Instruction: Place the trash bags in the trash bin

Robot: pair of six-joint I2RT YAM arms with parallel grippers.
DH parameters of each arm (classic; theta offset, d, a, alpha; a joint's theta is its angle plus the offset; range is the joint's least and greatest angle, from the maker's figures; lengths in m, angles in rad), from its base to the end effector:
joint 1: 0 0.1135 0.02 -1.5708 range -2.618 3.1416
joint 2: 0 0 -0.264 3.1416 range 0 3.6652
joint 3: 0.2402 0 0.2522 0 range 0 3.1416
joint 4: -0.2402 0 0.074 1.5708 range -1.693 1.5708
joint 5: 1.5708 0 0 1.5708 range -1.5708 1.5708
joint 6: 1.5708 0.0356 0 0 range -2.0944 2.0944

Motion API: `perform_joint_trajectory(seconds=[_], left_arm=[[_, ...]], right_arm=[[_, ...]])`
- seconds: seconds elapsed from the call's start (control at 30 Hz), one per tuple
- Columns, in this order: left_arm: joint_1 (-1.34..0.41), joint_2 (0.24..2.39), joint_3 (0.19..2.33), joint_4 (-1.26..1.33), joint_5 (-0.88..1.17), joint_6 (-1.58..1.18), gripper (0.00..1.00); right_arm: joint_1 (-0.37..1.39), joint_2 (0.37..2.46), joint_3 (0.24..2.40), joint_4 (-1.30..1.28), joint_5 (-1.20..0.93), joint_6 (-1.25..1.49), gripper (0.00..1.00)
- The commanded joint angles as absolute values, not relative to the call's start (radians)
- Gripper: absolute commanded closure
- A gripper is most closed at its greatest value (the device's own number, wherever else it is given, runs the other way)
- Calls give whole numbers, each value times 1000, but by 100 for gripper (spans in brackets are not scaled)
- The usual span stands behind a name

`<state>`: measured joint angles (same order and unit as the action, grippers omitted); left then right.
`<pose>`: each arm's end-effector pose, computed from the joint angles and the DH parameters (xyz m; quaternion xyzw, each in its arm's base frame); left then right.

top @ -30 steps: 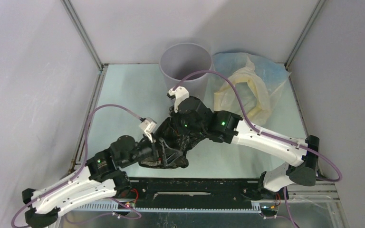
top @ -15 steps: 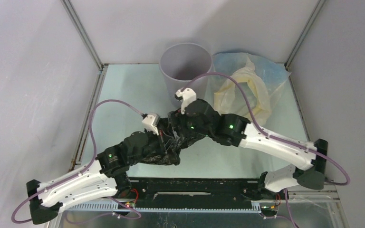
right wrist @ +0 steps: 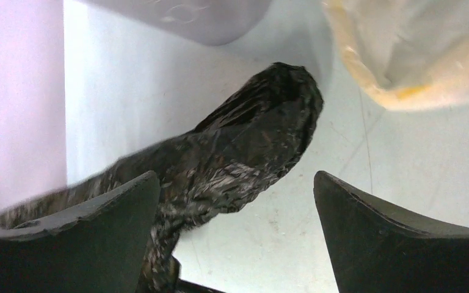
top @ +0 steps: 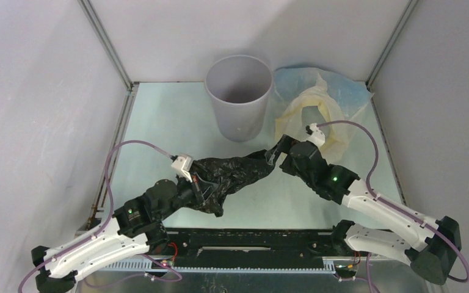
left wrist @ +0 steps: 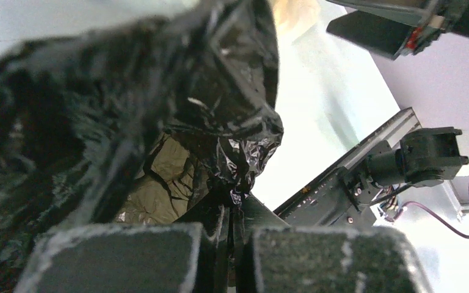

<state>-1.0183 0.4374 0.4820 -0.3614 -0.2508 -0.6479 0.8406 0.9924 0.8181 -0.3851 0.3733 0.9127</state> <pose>0.0736 -0.1026 0.2624 0.0758 0.8032 -0.3627 0.4665 0.1552 0.1539 0.2943 0.1208 0.8558 0.2620 0.4293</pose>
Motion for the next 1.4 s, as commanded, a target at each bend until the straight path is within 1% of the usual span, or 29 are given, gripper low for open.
perform_joint_trajectory(seconds=[0.0,0.13,0.3,0.5,0.63,0.7,0.73,0.77,0.8,0.83,0.87,1.03,1.2,1.27,1.37], left_arm=[[-1012,422,482,-347,-209,-672,100],[-1013,421,479,-348,-191,-679,100],[-1012,423,487,-365,-182,-680,100],[-1012,413,486,-375,-183,-682,100],[-1012,419,490,-374,-192,-686,100],[-1012,419,497,-378,-193,-683,100],[-1012,419,505,-385,-197,-682,100],[-1012,417,515,-395,-205,-680,100],[-1012,414,526,-408,-214,-676,100],[-1013,411,539,-422,-225,-669,100],[-1013,405,554,-437,-238,-662,100],[-1012,387,672,-526,-305,-617,100],[-1013,393,831,-605,-369,-560,100],[-1012,406,902,-628,-408,-530,100],[-1013,447,1020,-662,-490,-472,100]], right_arm=[[819,1002,791,-426,543,1335,0],[818,1074,780,-362,521,1380,1],[812,1178,777,-312,487,1446,4],[788,1285,728,-265,455,1529,10],[786,1333,707,-167,427,1478,19],[790,1339,707,-135,426,1440,32],[798,1335,707,-119,436,1407,42],[806,1328,707,-108,450,1389,57],[815,1315,707,-99,461,1368,75],[819,1301,706,-91,466,1348,89],[822,1282,707,-89,474,1332,100],[835,1159,740,-124,513,1236,100],[858,1068,839,-124,512,1044,100],[885,1059,946,-148,531,946,100],[950,1080,1111,-202,620,801,100]])
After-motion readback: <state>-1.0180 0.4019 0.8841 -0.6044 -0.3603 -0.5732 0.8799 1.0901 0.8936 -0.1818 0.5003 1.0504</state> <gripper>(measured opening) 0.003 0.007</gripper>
